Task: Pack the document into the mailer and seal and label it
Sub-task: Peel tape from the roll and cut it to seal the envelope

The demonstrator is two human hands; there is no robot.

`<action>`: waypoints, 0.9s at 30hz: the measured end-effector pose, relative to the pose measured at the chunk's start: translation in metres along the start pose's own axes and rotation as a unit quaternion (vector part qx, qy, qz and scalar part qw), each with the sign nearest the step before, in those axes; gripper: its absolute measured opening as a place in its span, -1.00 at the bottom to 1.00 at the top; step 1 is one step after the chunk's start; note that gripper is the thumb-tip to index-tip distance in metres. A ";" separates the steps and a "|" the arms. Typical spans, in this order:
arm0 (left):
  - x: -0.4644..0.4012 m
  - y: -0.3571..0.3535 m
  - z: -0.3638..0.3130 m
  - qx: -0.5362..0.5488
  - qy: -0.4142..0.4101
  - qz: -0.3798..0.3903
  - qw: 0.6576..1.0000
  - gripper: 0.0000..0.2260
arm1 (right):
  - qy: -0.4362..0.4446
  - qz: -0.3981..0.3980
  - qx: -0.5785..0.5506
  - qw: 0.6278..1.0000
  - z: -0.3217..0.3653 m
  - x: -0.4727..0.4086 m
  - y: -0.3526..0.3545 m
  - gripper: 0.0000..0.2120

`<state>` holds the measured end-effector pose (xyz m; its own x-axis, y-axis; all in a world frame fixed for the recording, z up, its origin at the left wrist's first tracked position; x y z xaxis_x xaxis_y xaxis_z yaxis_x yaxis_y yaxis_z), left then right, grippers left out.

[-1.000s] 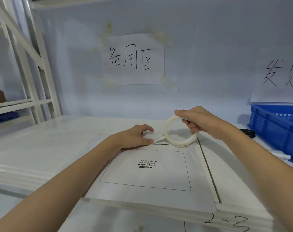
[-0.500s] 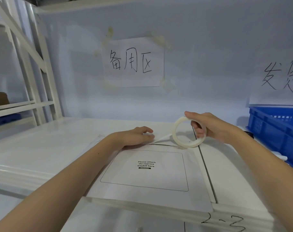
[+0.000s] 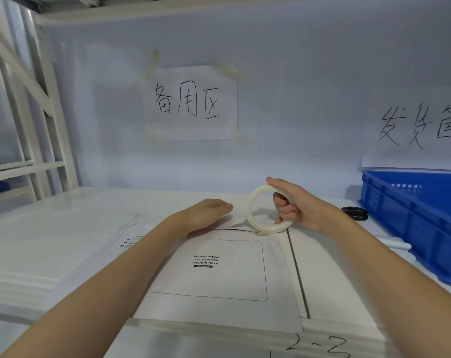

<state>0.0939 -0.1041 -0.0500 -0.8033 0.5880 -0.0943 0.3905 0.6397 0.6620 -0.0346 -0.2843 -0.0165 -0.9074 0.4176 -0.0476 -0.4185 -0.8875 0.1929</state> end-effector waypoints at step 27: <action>0.012 -0.012 -0.010 -0.109 -0.037 0.036 0.993 -0.51 | 0.048 -0.016 0.148 0.988 0.026 0.009 0.008 -0.50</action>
<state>0.0746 -0.1100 -0.0516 -0.7388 0.6679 -0.0895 0.3322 0.4765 0.8140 -0.0456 -0.2823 0.0106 -0.8994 0.4115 -0.1477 -0.4302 -0.7728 0.4666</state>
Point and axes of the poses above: each hand's wrist, its own x-axis away from the middle knuckle, its own y-axis out of the back of the hand, z = x × y, the point moved 4 cm from there along -x, towards the middle knuckle, and after that the axes turned 10 degrees about -z, right-handed, at the moved point
